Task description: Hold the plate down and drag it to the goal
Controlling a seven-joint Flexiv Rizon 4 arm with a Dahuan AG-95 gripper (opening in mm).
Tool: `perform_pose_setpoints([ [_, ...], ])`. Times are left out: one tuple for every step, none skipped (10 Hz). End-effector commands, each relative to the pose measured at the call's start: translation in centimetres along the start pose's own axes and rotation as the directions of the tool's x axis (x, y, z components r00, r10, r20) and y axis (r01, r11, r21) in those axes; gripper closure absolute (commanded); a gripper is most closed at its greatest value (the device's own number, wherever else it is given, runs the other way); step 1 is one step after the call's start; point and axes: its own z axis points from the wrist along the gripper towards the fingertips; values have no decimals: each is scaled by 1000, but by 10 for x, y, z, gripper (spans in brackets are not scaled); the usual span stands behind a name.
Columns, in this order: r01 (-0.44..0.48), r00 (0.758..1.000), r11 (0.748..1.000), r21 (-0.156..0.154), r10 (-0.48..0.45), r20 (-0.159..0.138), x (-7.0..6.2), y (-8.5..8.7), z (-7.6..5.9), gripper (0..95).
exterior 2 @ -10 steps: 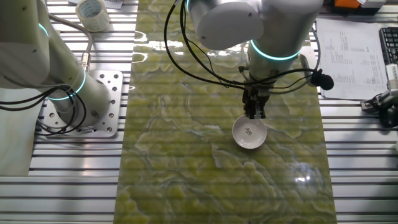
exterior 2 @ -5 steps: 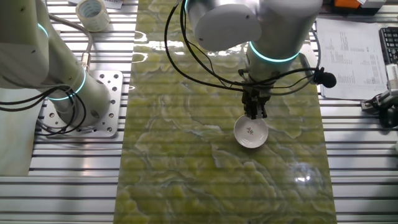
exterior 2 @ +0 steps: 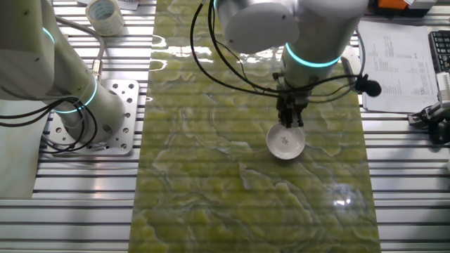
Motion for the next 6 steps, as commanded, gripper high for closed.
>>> perform_pose_setpoints([
  [-18,1000,1000,0,18,-4,-4,15,-2,950],
  [-24,1000,1000,1,24,-4,-5,20,-2,950],
  [-49,999,999,0,49,-4,-8,36,-3,950],
  [-65,998,998,5,65,-4,-9,45,-1,950],
  [-75,997,997,6,75,-4,-10,50,1,950],
  [-69,998,997,15,69,-8,-10,50,1,950],
])
